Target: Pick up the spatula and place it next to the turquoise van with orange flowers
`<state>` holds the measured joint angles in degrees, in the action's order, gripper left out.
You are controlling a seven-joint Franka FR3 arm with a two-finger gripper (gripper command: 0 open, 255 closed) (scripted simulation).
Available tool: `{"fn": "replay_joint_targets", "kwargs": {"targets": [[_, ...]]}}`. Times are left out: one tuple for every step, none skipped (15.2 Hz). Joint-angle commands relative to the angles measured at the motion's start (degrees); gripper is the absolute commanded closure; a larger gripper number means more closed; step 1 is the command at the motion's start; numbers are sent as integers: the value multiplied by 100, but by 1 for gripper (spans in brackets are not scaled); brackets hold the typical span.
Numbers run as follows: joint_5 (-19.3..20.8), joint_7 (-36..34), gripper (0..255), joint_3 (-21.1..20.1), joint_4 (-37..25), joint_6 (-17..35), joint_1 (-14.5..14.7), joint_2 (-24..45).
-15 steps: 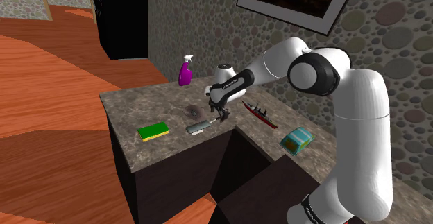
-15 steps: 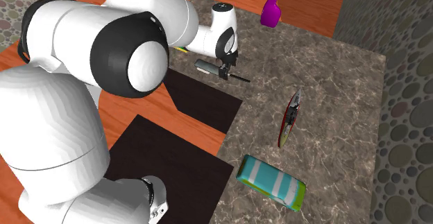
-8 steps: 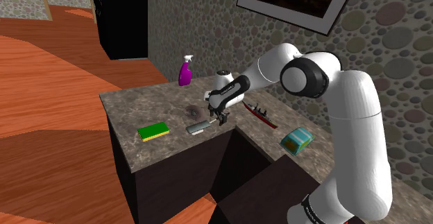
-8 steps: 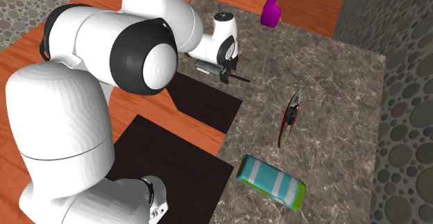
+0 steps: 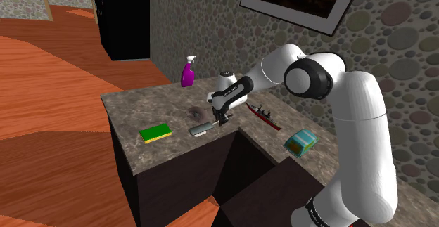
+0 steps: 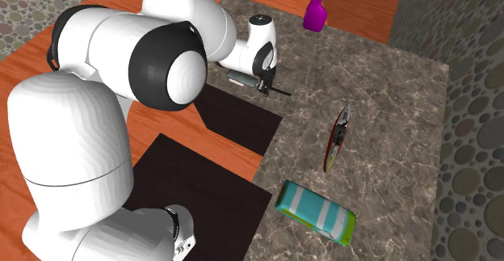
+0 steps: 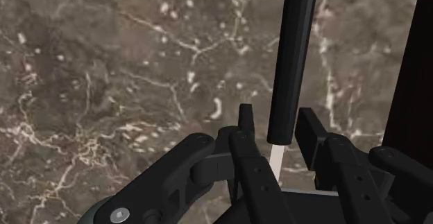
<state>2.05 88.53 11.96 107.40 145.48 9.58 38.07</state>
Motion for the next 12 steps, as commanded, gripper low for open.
{"fn": "replay_joint_targets", "kwargs": {"targets": [[0,0,255,0,0,0,0,0],[0,0,255,0,0,0,0,0],[0,0,255,0,0,0,0,0],[0,0,255,0,0,0,0,0],[0,0,255,0,0,0,0,0],[0,0,255,0,0,0,0,0],[0,0,255,0,0,0,0,0],[0,0,255,0,0,0,0,0],[7,3,255,8,16,-47,7,-63],[14,5,255,16,30,-96,14,-127],[22,7,255,24,43,-144,21,-189],[29,10,255,32,52,-195,28,-250]]}}
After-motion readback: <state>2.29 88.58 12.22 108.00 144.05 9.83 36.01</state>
